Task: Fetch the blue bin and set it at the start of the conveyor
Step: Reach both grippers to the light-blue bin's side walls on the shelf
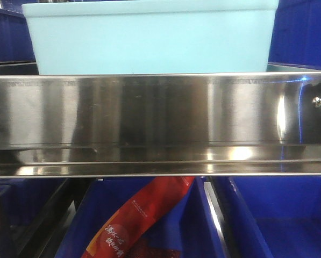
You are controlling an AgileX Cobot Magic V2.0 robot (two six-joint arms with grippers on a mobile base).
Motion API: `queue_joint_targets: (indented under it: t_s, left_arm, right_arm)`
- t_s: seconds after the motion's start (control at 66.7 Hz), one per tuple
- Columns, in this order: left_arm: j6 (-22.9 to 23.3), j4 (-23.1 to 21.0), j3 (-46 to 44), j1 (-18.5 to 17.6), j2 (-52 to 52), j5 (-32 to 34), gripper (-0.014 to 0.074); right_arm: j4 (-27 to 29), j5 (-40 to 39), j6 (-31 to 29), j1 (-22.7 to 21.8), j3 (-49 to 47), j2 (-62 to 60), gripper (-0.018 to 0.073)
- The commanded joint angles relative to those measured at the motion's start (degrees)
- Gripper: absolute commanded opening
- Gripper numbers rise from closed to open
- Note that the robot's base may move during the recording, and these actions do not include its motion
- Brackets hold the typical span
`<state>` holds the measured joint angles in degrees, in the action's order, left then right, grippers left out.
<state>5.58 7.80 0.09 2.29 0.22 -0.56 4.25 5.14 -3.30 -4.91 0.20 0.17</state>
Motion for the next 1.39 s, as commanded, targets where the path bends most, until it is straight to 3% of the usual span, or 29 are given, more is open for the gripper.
queue_joint_targets:
  t_s: [0.0,0.479,0.869,0.974,1.064,1.184,1.289,1.379]
  left_arm:
    - [0.0,-0.2,-0.1,-0.3,-0.2,1.2,-0.0111]
    - [0.0,-0.2,-0.1,-0.3,-0.2,2.2,-0.0111]
    - [0.0,-0.2,-0.1,-0.3,-0.2,3.7,-0.0111]
    - [0.0,-4.9,-0.1,-0.3,-0.2,5.7,-0.0111]
    - [0.0,-5.4,-5.0,-0.3,-0.2,3.2,-0.0111]
    - [0.0,-5.4,-15.5,-0.3,0.0,-7.8,-0.0111]
    - [0.0,-5.4,-24.4,-0.3,3.8,-14.5,-0.0053]
    - [0.0,-5.4,-30.3,-0.3,8.0,-17.2,0.0092]
  right_arm:
    - [0.1,-1.1,-0.3,0.0,-0.2,-0.2,-0.0162]
    - [0.1,-1.1,-0.3,0.0,-0.2,-0.2,-0.0162]
    - [0.1,-5.8,-0.3,0.0,-0.2,-0.2,-0.0162]
    - [1.5,-9.5,-0.3,0.0,-0.2,-0.2,-0.0162]
    - [1.5,-4.5,-0.3,0.0,-6.7,-0.2,-0.0162]
    - [1.5,9.1,-0.3,0.0,-18.5,0.0,-0.0157]
    - [1.5,13.4,-0.3,0.0,-27.2,3.9,-0.0048]
    - [1.6,15.9,-0.3,0.0,-32.6,8.7,0.0162]
